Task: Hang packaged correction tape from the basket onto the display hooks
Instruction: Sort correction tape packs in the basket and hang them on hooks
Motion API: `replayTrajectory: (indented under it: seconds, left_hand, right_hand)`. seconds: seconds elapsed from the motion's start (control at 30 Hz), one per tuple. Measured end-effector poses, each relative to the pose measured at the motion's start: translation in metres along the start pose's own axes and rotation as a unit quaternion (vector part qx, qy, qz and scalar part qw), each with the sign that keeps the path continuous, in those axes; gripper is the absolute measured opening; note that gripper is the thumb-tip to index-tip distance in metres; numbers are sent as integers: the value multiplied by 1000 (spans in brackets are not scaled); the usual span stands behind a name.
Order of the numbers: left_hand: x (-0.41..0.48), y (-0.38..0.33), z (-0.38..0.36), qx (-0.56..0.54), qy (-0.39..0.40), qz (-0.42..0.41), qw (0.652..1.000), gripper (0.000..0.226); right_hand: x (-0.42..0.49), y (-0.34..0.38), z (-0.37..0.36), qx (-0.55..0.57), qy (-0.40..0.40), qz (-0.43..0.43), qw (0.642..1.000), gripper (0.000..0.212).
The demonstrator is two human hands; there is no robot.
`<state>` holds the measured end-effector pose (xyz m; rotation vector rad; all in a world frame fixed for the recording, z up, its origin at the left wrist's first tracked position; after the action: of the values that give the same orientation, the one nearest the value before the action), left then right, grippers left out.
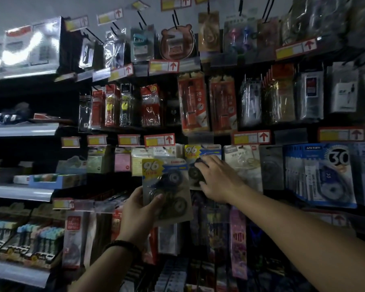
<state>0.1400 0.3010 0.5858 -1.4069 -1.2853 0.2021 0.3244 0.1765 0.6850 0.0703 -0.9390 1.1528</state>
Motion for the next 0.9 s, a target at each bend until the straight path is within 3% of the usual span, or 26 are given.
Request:
replayTrajectory:
  seconds: [0.1, 0.2, 0.27, 0.37, 0.5, 0.7, 0.9]
  left_hand:
    - [3, 5, -5, -3, 0, -4, 1000, 28]
    - [0, 5, -18, -10, 16, -3, 1000, 33]
    - [-2, 4, -28, -33, 28, 13, 999, 33]
    - [-4, 5, -40, -71, 41, 38, 996, 32]
    - [-5, 3, -48, -41, 57, 29, 997, 33]
    - [-8, 0, -47, 72, 68, 19, 995, 76]
    - [-13, -4, -44, 138, 91, 1, 986, 63]
  right_hand:
    - [-26, 20, 27, 66, -168, 94, 979, 59]
    - [-44, 35, 27, 63, -121, 135, 981, 96]
    - [-50, 38, 23, 57, -87, 136, 985, 108]
    - [-52, 33, 21, 57, -62, 107, 991, 109]
    - [-53, 23, 19, 75, -34, 79, 993, 111]
    - [-40, 3, 16, -26, -34, 19, 999, 110]
    - [-20, -10, 16, -58, -14, -55, 997, 111]
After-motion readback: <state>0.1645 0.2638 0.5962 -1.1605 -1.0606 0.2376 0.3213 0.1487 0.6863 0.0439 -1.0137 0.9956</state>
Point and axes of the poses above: each hand's wrist, its own x-axis towards the middle knuckle, its own z-axis out of the back of the hand, y = z × x, the point moved 6 cm from there along x, towards the middle knuckle, and after that the axes turned 10 degrees about -x, right-handed, at the moved point
